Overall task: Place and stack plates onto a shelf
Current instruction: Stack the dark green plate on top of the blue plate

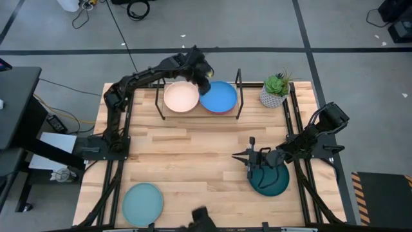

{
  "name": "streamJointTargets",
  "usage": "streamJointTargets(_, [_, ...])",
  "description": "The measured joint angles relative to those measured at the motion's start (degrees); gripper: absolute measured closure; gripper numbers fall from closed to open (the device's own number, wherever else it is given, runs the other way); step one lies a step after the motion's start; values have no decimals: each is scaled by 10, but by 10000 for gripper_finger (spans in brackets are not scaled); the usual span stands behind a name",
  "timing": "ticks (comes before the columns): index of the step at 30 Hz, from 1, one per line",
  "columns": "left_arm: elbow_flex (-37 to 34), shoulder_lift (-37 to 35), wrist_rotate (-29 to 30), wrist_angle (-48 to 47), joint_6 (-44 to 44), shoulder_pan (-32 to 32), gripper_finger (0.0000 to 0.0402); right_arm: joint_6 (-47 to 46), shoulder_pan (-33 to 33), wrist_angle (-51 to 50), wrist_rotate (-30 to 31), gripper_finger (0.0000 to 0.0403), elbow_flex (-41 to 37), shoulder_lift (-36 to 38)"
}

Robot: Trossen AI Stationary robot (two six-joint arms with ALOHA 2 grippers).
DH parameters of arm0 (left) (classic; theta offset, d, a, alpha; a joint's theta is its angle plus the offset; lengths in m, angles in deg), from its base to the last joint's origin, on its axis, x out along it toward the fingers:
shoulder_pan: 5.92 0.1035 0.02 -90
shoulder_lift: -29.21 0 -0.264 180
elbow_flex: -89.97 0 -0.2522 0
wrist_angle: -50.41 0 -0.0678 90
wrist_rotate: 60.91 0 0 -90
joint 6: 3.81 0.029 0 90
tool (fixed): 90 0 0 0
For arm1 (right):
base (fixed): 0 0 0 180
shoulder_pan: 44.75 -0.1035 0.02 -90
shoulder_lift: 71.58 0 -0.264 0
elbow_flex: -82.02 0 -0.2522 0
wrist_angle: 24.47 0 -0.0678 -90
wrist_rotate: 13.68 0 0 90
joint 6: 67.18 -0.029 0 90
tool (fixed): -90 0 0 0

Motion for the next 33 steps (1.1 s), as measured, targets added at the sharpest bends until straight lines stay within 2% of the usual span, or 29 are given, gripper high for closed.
streamJointTargets(2, [0, -3, -8, -34, 28, -33, 241, 3, 0, -10, 8, 365, 0, 0])
streamJointTargets(6, [0, -2, 53, -92, 87, -113, 249, 35, 0, -17, 18, 365, 0, 0])
streamJointTargets(9, [0, -2, 74, -98, 88, -175, 255, 78, 0, -16, 22, 365, 0, 0])
streamJointTargets(12, [0, -2, 72, -127, 55, -227, 258, 124, 3, -9, 53, 365, 0, 0])
streamJointTargets(17, [-3, 3, 73, -208, -50, -285, 259, 187, 14, 11, 100, 365, 0, 0])
streamJointTargets(21, [-42, 2, 75, -169, -71, -319, 259, 224, 40, 13, 59, 365, 0, 0])
streamJointTargets(24, [-81, 2, 96, -106, -37, -339, 259, 230, 61, 14, 17, 365, 0, 0])
streamJointTargets(27, [-125, 3, 117, -34, -5, -345, 259, 225, 72, -6, 3, 365, 10, 3])
streamJointTargets(30, [-157, -7, 119, 22, 26, -345, 259, 196, 80, -87, -19, 367, 40, 16])
streamJointTargets(33, [-197, -22, 119, 72, 53, -345, 259, 148, 88, -240, -58, 372, 88, 31])
